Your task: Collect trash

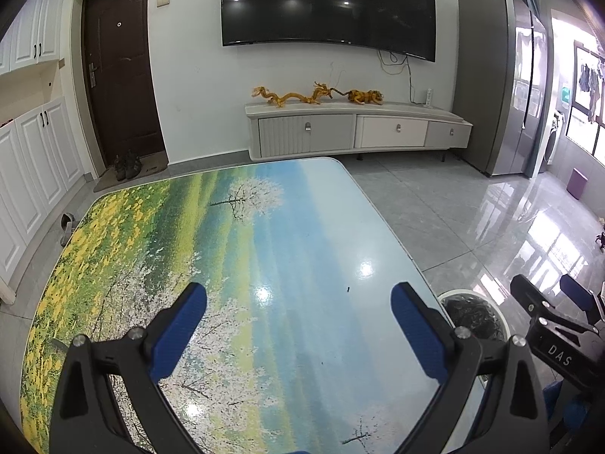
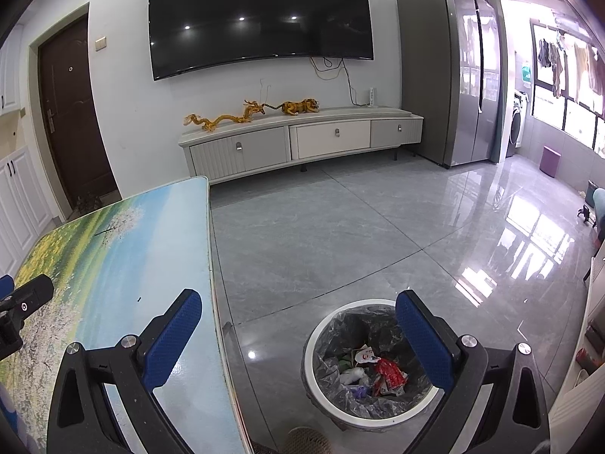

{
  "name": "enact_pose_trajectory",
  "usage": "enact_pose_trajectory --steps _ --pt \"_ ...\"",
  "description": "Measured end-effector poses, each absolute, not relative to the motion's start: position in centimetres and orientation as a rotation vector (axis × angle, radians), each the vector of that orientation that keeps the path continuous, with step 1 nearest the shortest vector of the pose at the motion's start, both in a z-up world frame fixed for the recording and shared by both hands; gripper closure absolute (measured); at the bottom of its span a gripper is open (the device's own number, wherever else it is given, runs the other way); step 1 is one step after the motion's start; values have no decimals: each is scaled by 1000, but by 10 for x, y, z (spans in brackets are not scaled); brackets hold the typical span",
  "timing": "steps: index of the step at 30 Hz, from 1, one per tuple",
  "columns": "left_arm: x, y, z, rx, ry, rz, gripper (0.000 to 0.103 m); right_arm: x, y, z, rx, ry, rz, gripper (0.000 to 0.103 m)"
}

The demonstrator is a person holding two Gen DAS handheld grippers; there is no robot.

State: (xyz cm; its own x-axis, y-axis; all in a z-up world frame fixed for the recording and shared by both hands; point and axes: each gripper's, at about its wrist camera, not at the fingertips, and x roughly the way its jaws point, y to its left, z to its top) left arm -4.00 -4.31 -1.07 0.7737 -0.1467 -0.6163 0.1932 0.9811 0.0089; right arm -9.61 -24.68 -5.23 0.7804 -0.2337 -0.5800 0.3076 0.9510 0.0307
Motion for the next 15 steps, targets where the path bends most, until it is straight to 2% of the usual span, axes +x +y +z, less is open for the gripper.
enact_pose_trajectory --steps 15 --pt "-42 -47 -10 81 659 -189 4 -96 -247 -53 126 609 -294 0"
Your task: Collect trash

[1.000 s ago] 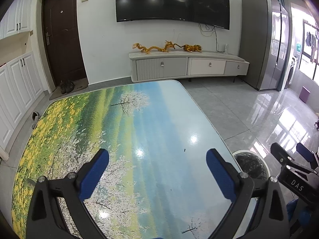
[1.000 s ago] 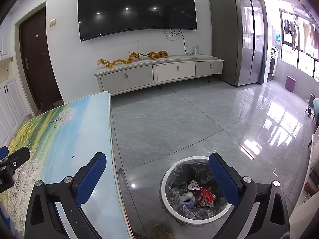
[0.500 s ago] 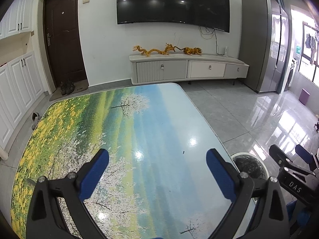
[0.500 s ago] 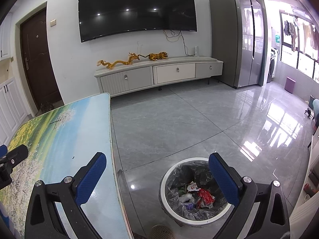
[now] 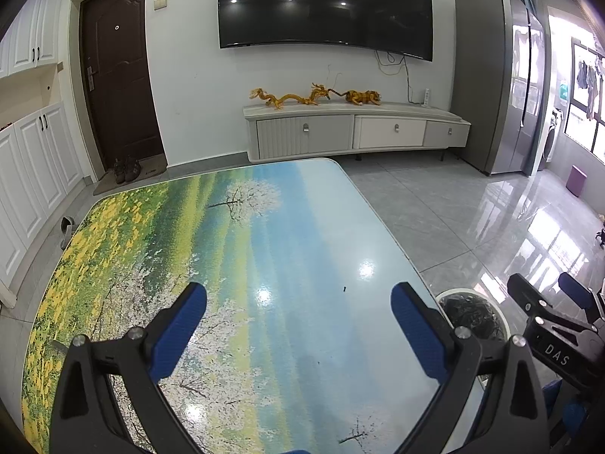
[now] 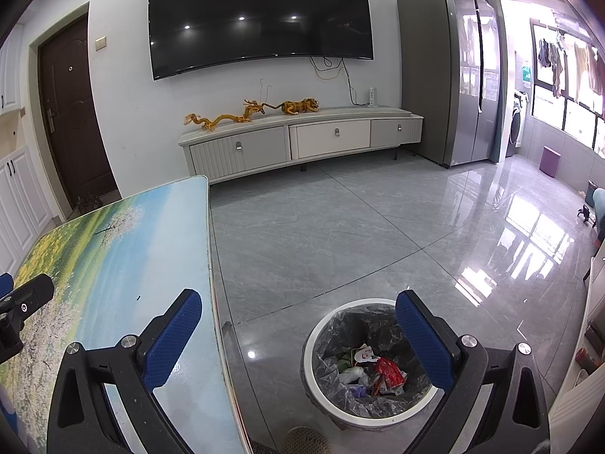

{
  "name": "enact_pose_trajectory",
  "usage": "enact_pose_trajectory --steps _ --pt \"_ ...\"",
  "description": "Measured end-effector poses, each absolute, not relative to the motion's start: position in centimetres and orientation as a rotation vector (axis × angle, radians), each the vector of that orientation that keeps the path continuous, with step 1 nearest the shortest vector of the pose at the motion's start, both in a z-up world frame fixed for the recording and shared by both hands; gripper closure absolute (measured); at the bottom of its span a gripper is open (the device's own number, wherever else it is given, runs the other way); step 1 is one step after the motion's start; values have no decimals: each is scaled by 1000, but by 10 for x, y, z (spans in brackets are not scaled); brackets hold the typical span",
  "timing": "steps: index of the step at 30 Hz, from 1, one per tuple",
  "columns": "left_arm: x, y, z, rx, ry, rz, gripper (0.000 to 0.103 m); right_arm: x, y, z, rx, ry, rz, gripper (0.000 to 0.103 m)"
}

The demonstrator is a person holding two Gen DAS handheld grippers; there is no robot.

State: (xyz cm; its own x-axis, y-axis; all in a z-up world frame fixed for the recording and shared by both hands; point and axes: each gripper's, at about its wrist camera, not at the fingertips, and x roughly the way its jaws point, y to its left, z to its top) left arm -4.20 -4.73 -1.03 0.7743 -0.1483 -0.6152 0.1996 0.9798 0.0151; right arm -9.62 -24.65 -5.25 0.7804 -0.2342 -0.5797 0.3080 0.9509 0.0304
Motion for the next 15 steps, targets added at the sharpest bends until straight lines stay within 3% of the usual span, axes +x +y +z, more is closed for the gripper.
enact_pose_trajectory --steps 15 --pt "-41 -47 -12 72 675 -196 4 -96 -246 -52 126 608 -295 0"
